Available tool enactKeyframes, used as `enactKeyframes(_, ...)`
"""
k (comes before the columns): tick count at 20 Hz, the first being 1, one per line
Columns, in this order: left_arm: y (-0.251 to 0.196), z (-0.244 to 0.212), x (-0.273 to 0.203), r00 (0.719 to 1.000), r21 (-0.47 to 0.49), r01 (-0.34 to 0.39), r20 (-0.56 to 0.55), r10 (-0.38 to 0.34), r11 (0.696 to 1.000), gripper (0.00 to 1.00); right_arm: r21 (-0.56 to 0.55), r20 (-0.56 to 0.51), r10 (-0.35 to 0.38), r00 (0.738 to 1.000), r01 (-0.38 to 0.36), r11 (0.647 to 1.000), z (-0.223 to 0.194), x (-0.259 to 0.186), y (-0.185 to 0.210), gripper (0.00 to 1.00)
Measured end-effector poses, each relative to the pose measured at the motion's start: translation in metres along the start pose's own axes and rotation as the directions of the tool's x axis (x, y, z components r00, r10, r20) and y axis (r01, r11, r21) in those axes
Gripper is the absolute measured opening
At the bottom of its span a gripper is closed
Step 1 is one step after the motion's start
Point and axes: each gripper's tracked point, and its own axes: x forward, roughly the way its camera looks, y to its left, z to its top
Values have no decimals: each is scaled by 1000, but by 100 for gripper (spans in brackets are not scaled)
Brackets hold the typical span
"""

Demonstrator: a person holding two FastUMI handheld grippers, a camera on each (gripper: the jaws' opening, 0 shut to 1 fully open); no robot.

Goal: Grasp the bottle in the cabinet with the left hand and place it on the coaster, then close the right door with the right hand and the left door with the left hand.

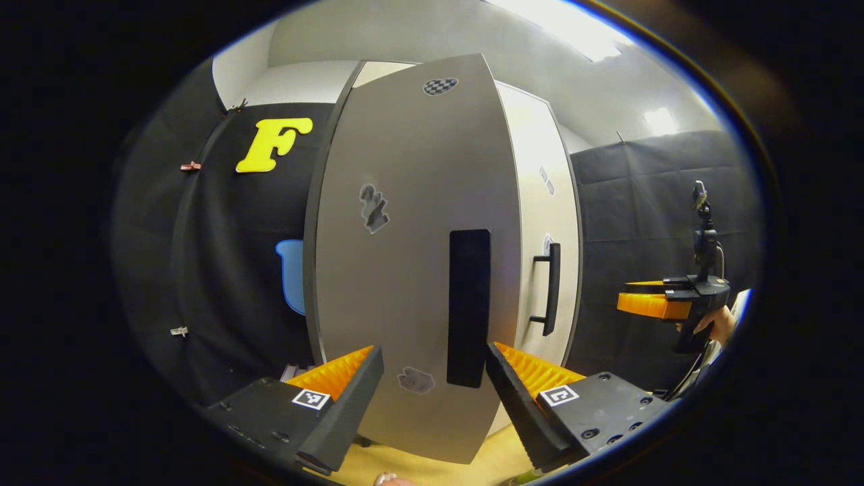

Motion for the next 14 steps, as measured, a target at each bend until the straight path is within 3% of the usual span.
enactKeyframes(6, 3, -2, -10, 1000, -17, 7, -8, -7, 1000, 97, 11, -34, -15, 999, 16, 1000, -9, 5, 18, 98)
enactKeyframes(11, 19, 5, -20, 999, 18, -52, -17, 52, 999, 97, -1, -36, -2, 999, 2, 1000, -12, -1, 32, 98)
enactKeyframes(14, 16, 7, -22, 998, -19, -63, 4, 63, 998, 97, 12, -11, -8, 1000, 8, 1000, -2, -7, 37, 98)
